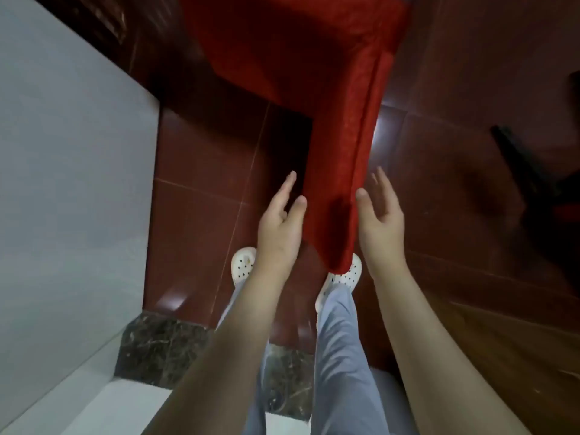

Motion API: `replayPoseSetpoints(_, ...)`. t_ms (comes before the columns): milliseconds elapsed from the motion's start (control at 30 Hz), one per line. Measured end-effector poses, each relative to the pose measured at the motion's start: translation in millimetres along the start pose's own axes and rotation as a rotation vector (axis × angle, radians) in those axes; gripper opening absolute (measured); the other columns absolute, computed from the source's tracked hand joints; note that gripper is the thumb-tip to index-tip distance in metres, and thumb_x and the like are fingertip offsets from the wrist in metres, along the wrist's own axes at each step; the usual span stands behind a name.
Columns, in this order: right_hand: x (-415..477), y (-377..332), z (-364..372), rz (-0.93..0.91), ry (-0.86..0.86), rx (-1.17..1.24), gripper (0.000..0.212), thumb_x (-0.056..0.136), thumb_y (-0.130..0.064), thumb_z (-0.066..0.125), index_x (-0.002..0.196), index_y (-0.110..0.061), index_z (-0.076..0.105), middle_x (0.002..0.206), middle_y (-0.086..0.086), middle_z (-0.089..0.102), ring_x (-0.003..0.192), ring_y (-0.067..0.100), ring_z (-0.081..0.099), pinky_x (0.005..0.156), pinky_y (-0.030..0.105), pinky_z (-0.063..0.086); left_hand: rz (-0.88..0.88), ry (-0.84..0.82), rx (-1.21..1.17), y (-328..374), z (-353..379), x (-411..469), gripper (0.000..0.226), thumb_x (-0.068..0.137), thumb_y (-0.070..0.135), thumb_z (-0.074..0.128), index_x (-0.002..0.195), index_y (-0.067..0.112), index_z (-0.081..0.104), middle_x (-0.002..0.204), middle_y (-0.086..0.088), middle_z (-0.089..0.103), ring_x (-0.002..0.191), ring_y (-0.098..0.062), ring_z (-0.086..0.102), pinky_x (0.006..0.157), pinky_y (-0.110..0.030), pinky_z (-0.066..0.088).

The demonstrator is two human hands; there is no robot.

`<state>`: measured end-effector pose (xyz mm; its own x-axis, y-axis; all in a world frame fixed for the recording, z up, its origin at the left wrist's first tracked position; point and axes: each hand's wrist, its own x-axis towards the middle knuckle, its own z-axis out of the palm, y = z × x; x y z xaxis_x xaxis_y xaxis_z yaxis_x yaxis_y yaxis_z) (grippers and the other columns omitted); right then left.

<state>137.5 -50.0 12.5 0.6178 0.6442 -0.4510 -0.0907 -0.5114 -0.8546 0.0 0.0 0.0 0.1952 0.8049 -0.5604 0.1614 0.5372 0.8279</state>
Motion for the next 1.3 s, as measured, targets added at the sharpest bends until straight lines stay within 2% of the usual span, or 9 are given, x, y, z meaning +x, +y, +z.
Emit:
replayPoseSetpoints(200,27,61,11,-0.091,-0.118,-0.536,0.079,0.091,-0.021,0.061,0.151,-0.037,0.012,0.160,-0.003,0.012,0.145,0.015,0.015,0.110,0.027,0.018,-0.094,-0.065,0.569,-89,22,-5,0.074,0.092,0.026,0.056,0.153,0.026,0.015,0.162,0.004,0.006,0.148,-0.015,0.004,0.120,-0.037,0.008)
replayPoseSetpoints(333,45,68,9,-0.165,-0.201,-0.635,0.078,0.090,-0.028,0.063,0.149,-0.044,0.013,0.161,-0.005,-0.003,0.145,0.023,0.015,0.106,0.033,0.029,-0.122,-0.216,0.681,-116,41,-16,0.092,0.082,0.044,0.053,0.153,0.029,-0.003,0.161,0.007,-0.008,0.148,-0.019,-0.005,0.119,-0.050,0.007)
replayPoseSetpoints(467,49,69,1,-0.178,-0.259,-0.665,0.077,0.091,-0.034,0.062,0.148,-0.047,0.012,0.160,-0.008,-0.009,0.145,0.022,0.014,0.108,0.040,0.034,-0.187,-0.183,0.593,-117,63,-24,0.117,0.073,0.065,0.066,0.152,0.025,-0.011,0.162,-0.004,0.008,0.146,-0.023,0.016,0.114,-0.045,0.027)
replayPoseSetpoints(667,55,64,-13,-0.390,-0.357,-0.952,0.067,0.095,-0.027,0.053,0.151,-0.037,0.017,0.161,0.004,-0.004,0.145,0.032,0.013,0.105,0.052,0.038,-0.290,-0.005,0.487,-104,85,-20,0.116,0.066,0.054,0.074,0.151,0.030,-0.001,0.156,-0.008,0.023,0.134,-0.026,0.040,0.102,-0.043,0.042)
replayPoseSetpoints(800,69,59,-26,-0.654,-0.582,-1.325,0.086,0.085,-0.002,0.057,0.151,-0.037,0.014,0.161,0.001,-0.007,0.145,0.040,-0.004,0.111,0.050,0.026,-0.346,0.070,0.495,-105,95,-19,0.112,0.071,0.033,0.082,0.152,0.025,0.004,0.151,-0.008,0.033,0.129,-0.025,0.045,0.098,-0.034,0.042)
replayPoseSetpoints(933,85,55,-32,-0.894,-0.647,-1.556,0.083,0.091,-0.006,0.050,0.152,-0.035,0.001,0.160,0.008,-0.011,0.146,0.033,-0.010,0.119,0.048,0.004,-0.418,0.146,0.520,-103,102,-16,0.105,0.071,0.033,0.080,0.150,0.022,0.012,0.137,-0.007,0.049,0.117,-0.025,0.055,0.089,-0.033,0.045)
replayPoseSetpoints(1033,95,53,-28,-1.012,-0.684,-1.695,0.076,0.095,-0.017,0.046,0.152,-0.033,-0.003,0.159,0.009,-0.015,0.146,0.032,-0.012,0.119,0.048,-0.001,-0.456,0.182,0.573,-101,106,-16,0.096,0.071,0.033,0.080,0.145,0.020,0.021,0.131,-0.007,0.053,0.110,-0.027,0.058,0.082,-0.032,0.044)
replayPoseSetpoints(1133,103,46,-20,-1.081,-0.725,-1.757,0.069,0.095,-0.022,0.050,0.151,-0.033,0.010,0.161,0.007,-0.009,0.146,0.031,-0.009,0.118,0.048,-0.001,-0.463,0.156,0.672,-97,104,-13,0.086,0.069,0.036,0.079,0.136,0.016,0.029,0.120,-0.007,0.056,0.102,-0.028,0.060,0.073,-0.030,0.040)
replayPoseSetpoints(1300,105,26,-16,-1.082,-0.750,-1.777,0.065,0.094,-0.021,0.053,0.149,-0.032,0.018,0.161,0.005,0.002,0.147,0.032,-0.005,0.119,0.049,0.003,-0.439,0.135,0.757,-79,97,-9,0.085,0.069,0.042,0.078,0.133,0.013,0.030,0.117,-0.008,0.058,0.101,-0.030,0.061,0.073,-0.030,0.040)
